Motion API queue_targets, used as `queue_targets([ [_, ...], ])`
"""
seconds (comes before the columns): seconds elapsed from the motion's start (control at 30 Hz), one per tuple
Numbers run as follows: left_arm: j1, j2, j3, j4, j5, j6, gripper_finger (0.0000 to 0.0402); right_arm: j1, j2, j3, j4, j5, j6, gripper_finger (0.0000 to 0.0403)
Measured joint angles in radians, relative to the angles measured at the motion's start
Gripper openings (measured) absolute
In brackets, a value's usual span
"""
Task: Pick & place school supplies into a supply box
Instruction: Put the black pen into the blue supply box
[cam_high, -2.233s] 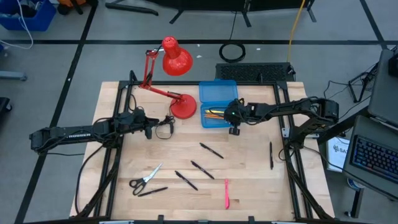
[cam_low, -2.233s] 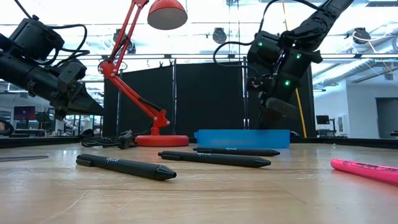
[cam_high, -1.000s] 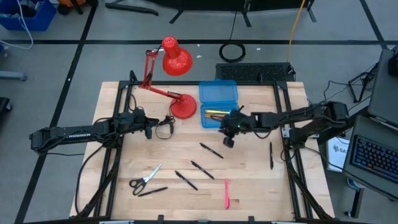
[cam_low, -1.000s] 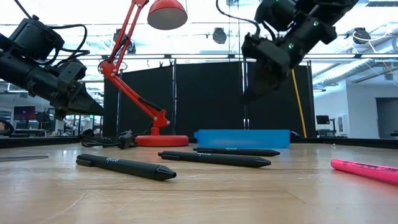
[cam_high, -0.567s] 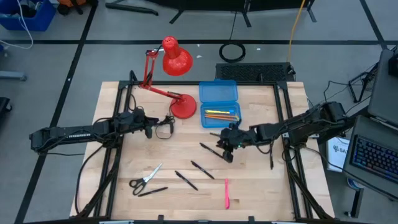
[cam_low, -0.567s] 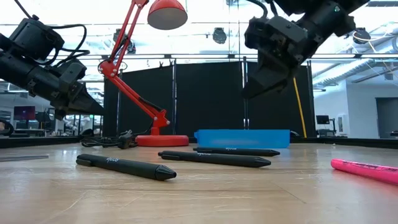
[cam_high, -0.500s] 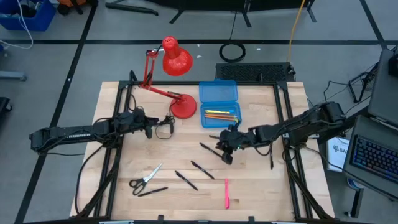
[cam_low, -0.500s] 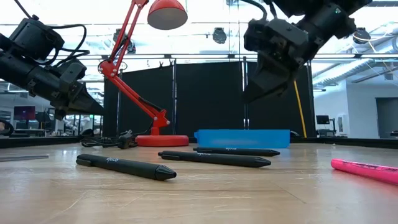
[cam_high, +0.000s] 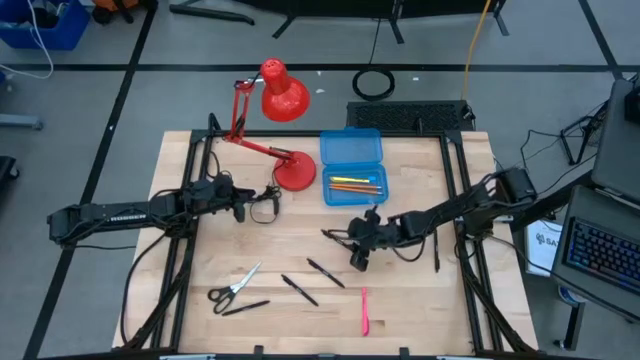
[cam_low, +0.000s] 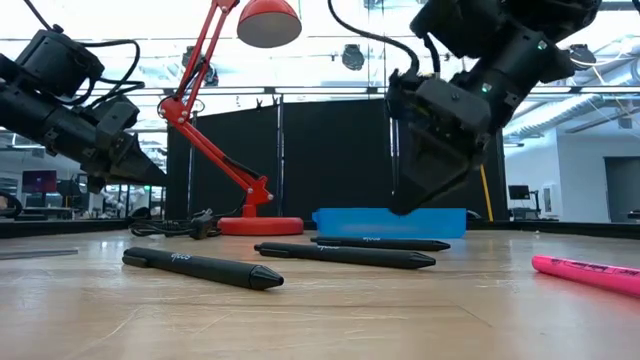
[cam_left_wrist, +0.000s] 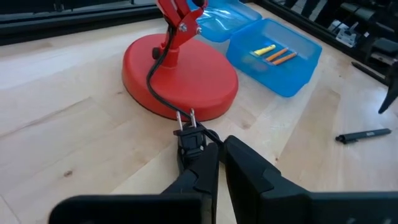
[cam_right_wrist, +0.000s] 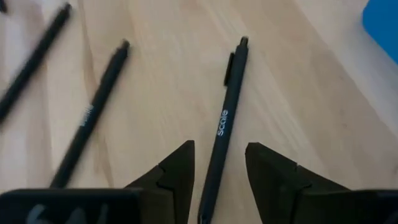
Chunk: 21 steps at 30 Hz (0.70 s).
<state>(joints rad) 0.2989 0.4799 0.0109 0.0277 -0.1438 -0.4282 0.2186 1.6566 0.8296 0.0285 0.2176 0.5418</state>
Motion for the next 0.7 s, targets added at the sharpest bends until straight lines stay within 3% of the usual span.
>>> queue_targets([
  [0.43,0.000,0.005,0.000,0.000,0.003,-0.007,0.0031,0.026,0.176,0.230,-0.268,0.148,-0.009,0.0133],
  [0.7,0.000,0.004,0.000,0.000,0.003,-0.003,0.0031,0.023,0.180,0.245,-0.294,0.142,-0.011,0.0132],
])
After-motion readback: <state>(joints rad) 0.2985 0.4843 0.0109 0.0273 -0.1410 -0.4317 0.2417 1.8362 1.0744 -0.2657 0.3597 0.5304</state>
